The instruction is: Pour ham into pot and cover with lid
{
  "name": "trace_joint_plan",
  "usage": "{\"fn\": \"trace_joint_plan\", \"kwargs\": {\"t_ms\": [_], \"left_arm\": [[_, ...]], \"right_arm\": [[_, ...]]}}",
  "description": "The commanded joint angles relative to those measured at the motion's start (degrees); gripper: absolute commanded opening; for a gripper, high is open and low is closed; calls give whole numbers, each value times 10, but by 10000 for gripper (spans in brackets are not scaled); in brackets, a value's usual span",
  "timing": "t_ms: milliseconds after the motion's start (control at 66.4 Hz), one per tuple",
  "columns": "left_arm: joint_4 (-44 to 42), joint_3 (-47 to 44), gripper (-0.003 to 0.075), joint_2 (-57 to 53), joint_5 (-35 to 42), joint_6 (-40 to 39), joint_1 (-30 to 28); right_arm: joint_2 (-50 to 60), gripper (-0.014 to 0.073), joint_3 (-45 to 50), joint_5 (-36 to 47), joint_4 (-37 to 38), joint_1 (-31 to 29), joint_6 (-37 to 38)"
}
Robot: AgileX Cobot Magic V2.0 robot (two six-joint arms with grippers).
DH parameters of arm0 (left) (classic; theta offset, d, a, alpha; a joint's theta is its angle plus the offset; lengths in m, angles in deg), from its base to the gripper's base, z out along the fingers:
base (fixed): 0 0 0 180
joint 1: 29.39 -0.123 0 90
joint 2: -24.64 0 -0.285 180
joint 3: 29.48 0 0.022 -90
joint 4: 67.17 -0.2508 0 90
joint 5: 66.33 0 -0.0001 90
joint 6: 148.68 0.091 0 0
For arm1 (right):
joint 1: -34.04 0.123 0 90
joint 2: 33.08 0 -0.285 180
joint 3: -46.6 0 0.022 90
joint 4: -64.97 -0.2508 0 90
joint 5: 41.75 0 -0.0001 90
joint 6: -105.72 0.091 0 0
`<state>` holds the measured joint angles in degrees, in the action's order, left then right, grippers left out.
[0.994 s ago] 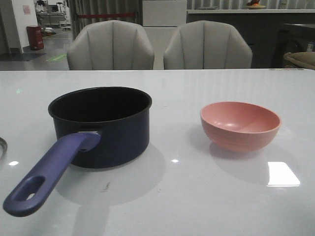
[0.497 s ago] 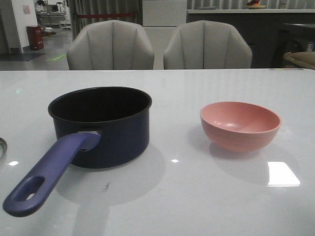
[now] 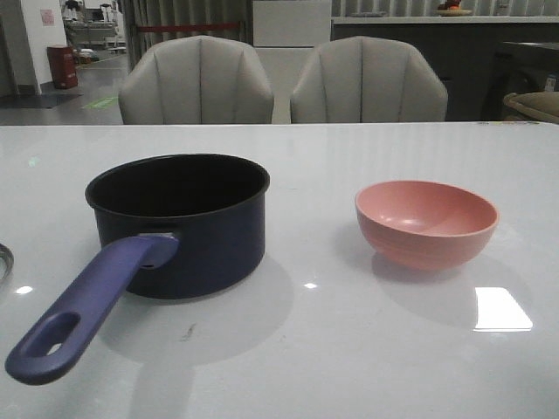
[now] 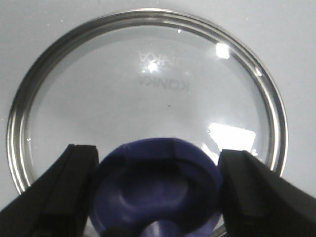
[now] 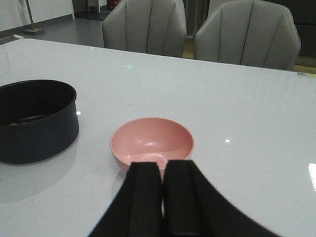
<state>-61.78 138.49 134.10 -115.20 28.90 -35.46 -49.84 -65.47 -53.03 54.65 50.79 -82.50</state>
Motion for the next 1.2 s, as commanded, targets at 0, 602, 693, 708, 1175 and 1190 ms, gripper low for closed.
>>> {"fn": "trace_joint_plan", "kwargs": {"t_ms": [0,602,693,708,1175,1190], "left_arm": [[1,14,325,-22,2,-4,-1],[13,132,206,-68,-46,19,13],[27,161,206,-72,-56,24,33],[31,170,206,-72,-61,24,40],[70,299,208,-33,-92,51,256],[70,301,208,-29,-93,51,260]], "right_arm": [[-5,167,-17,43,1,1,-5],[-5,167,-17,42,1,1,-5],[-5,167,-17,42,1,1,-5],[-5,167,-17,42,1,1,-5],[-5,167,-17,42,1,1,-5],[-5,167,-17,42,1,1,-5]]}}
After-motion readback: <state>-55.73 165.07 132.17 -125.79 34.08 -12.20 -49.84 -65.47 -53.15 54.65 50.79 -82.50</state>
